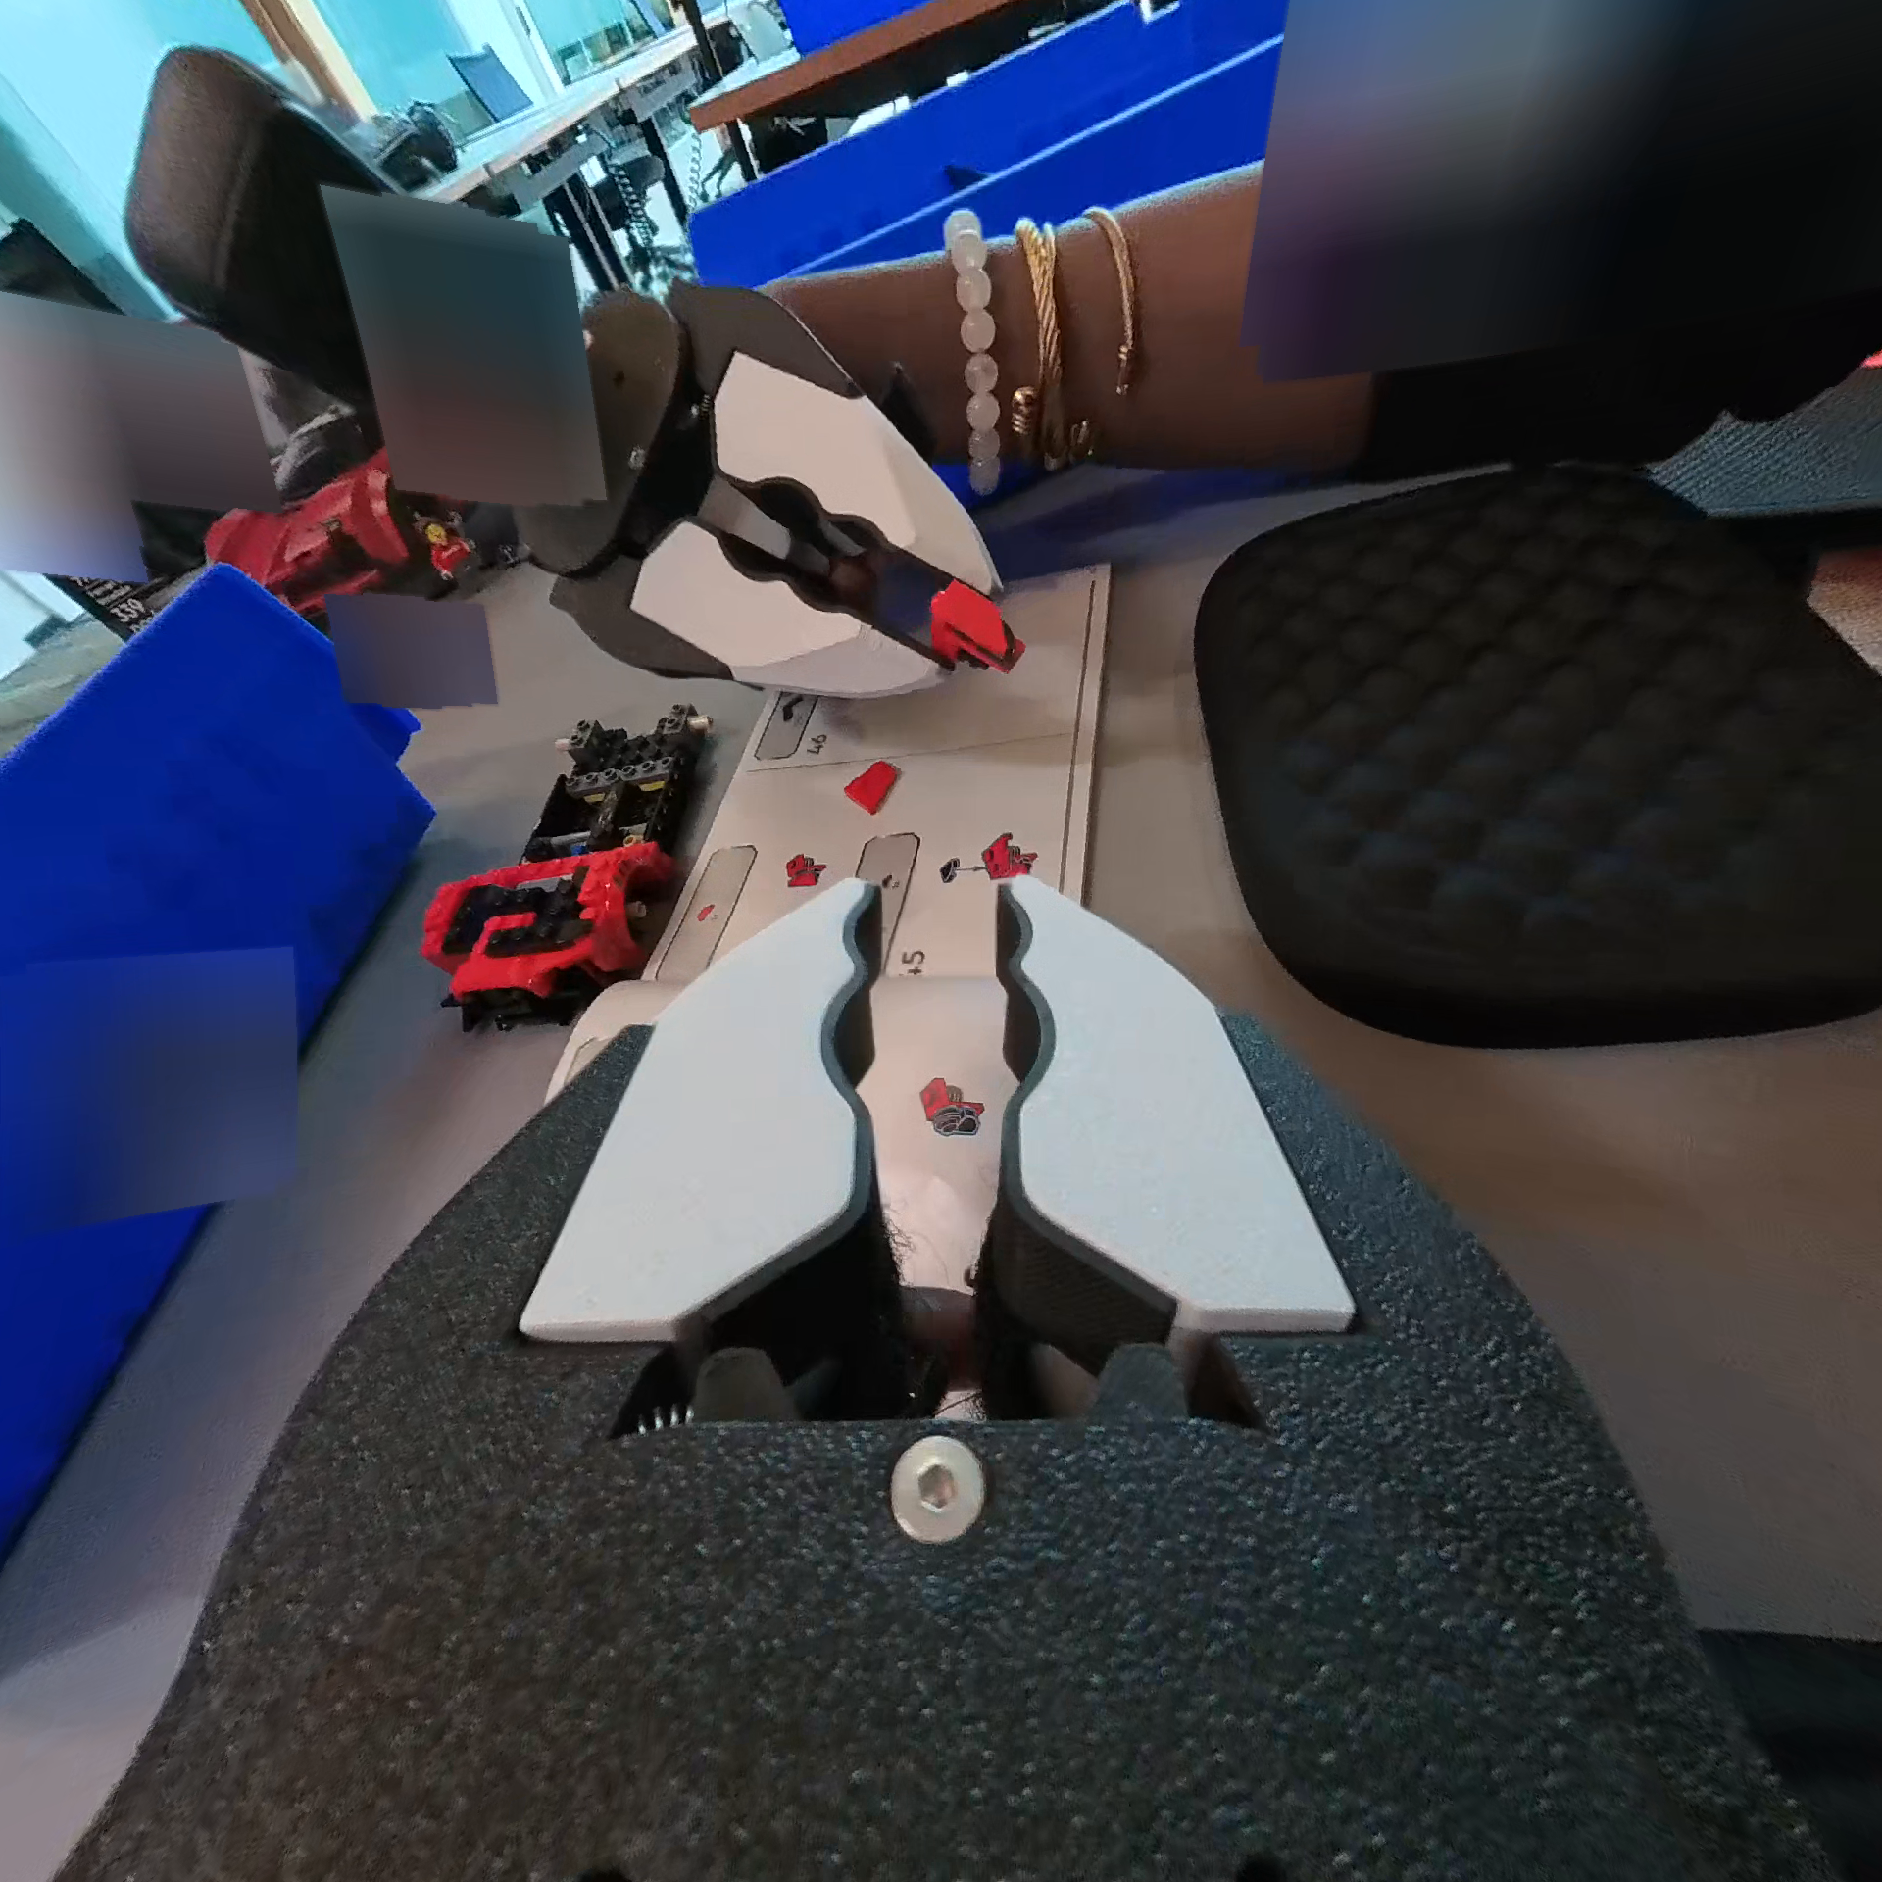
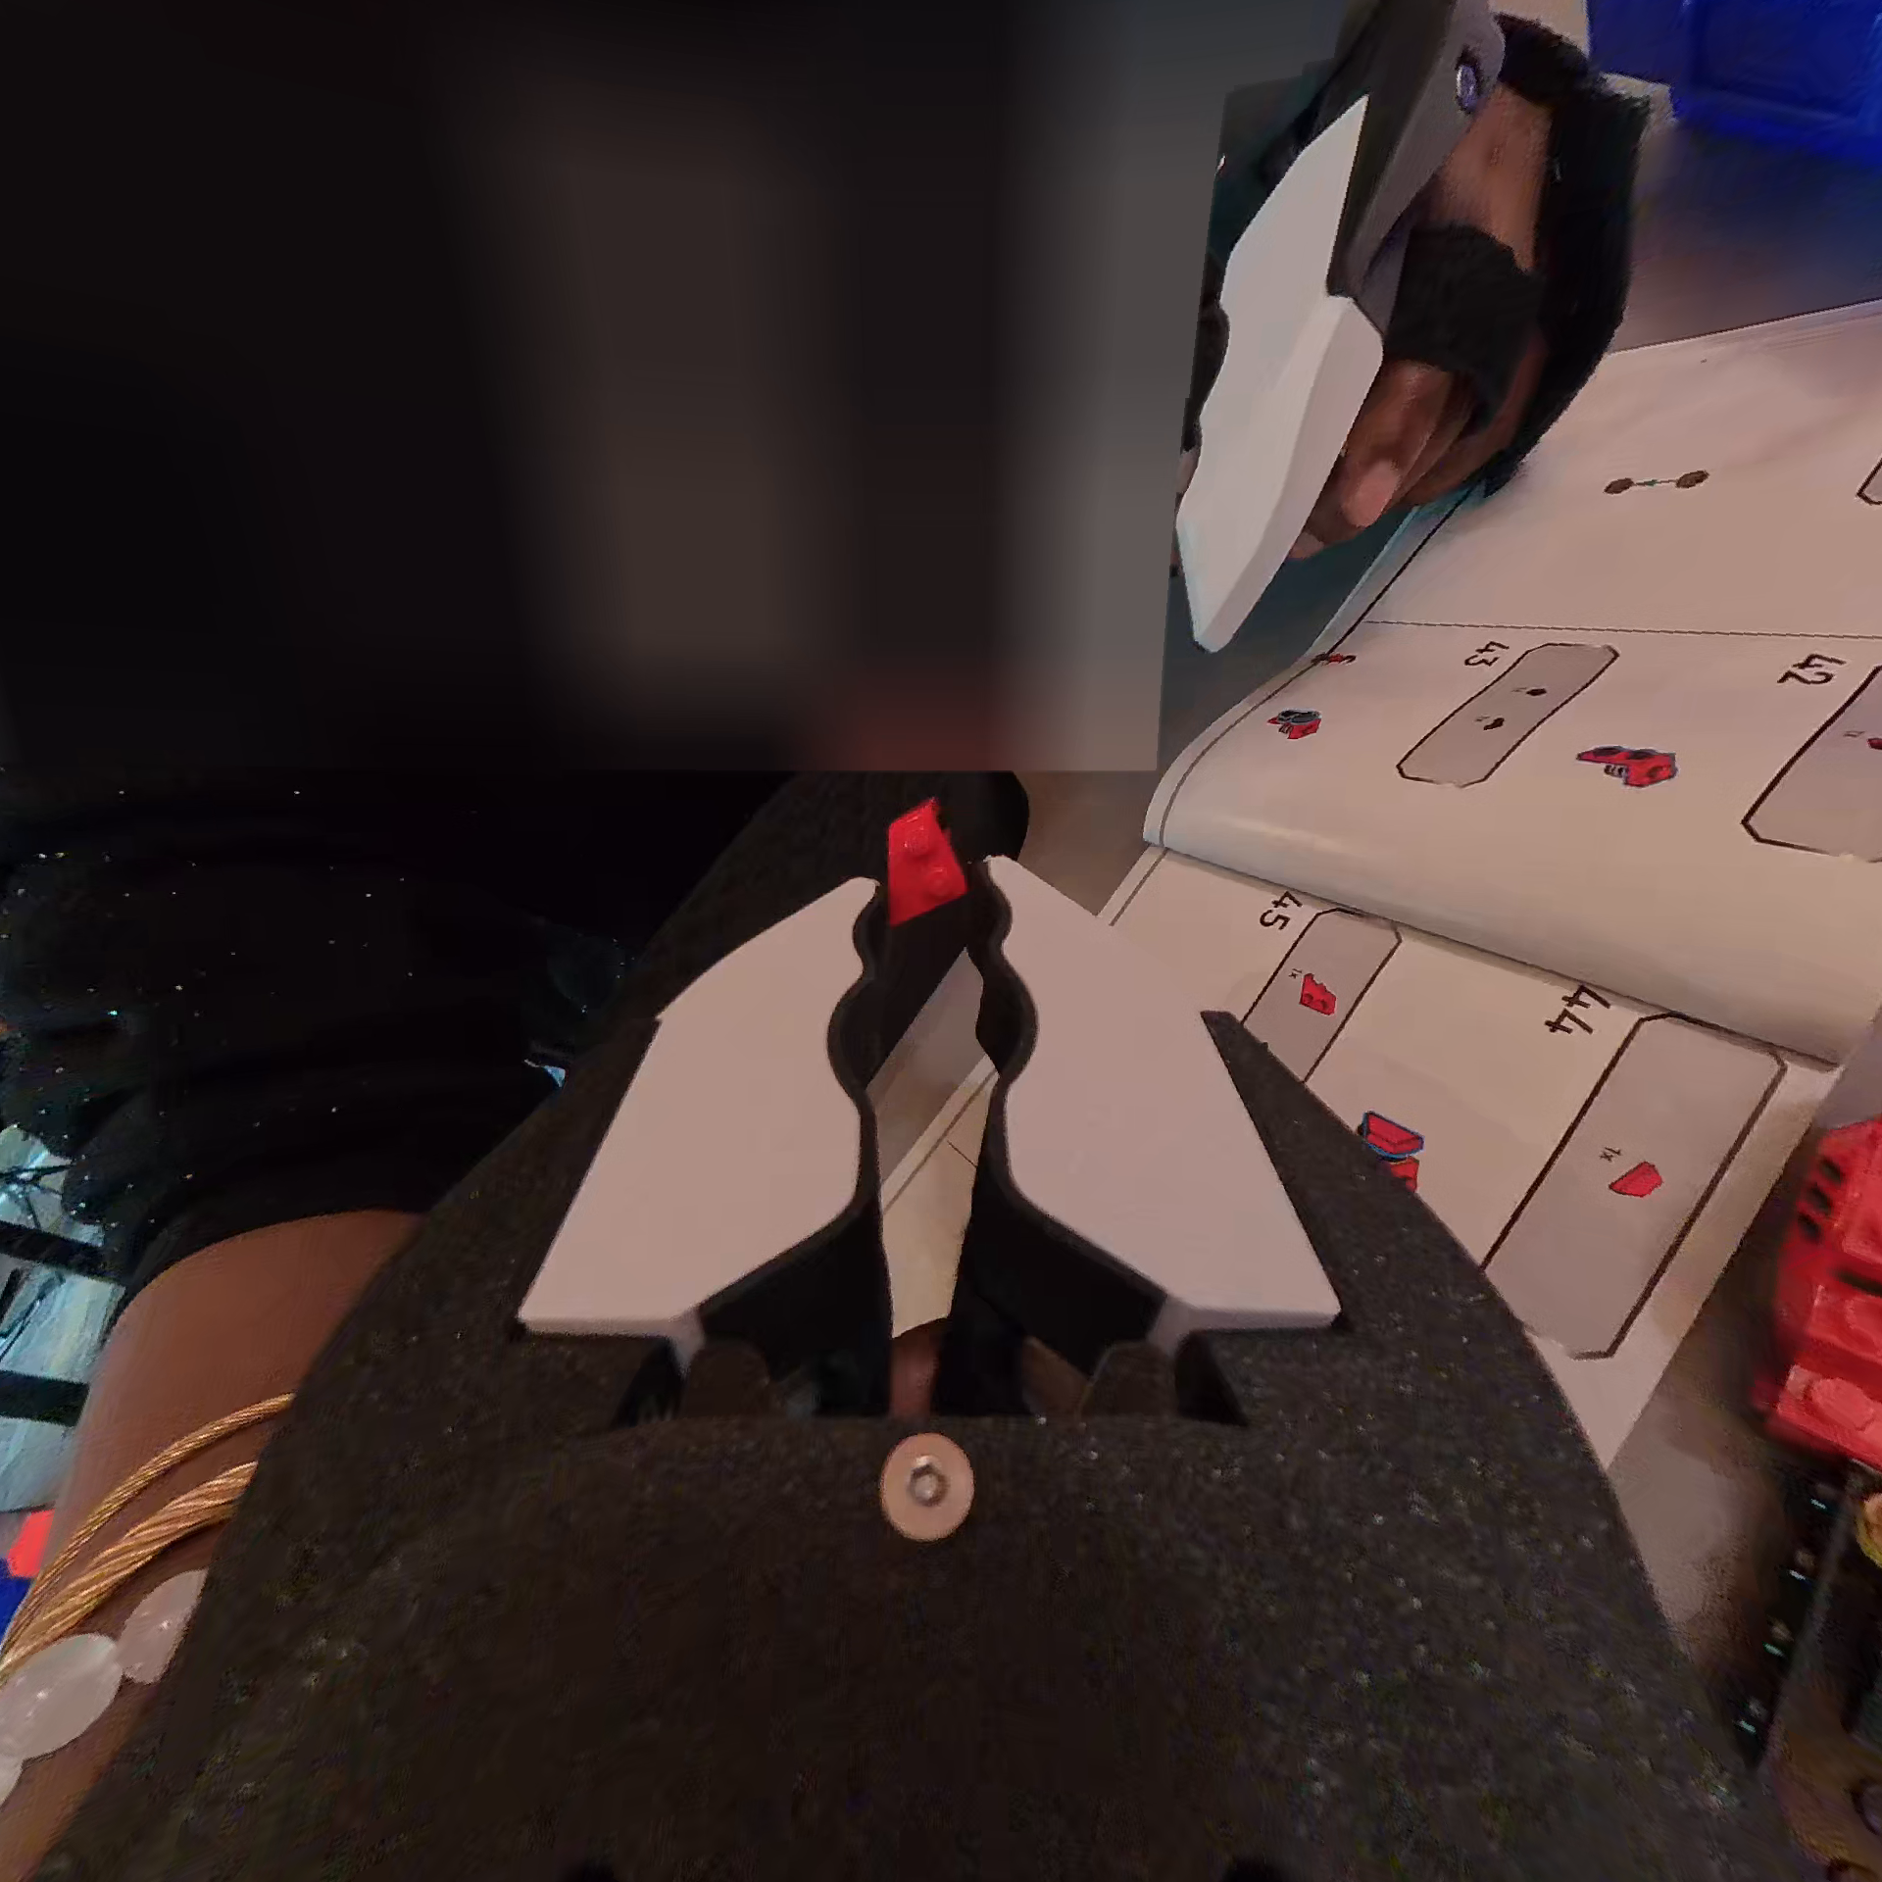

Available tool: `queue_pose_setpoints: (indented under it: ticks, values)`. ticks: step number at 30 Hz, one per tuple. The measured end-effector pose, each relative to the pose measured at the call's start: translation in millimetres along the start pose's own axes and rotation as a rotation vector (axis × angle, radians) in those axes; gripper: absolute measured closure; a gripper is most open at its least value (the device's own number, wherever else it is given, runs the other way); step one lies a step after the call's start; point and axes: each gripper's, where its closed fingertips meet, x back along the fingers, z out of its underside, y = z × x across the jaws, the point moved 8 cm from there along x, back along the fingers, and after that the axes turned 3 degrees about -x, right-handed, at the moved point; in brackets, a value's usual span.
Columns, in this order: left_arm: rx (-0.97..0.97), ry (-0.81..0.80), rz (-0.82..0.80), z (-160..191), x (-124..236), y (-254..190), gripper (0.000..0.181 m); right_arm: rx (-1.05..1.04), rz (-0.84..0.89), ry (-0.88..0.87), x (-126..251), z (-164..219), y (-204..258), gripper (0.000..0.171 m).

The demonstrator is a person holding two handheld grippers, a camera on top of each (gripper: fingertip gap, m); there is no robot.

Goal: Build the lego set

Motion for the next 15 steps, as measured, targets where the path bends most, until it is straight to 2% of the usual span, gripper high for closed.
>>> queue_pose_setpoints:
  ticks: [6, 15]
  values:
    - [-0.032, 0.037, 0.039, 1.3, -3.5, -4.3, 0.162, 0.017, -0.023, -0.02, -0.7, 5.6, -0.1, 0.157]
    - [-0.021, -0.005, 0.029, 0.0, 0.9, -3.0, 0.163, -0.013, -0.014, 0.01, -4.1, 6.5, -3.1, 0.157]
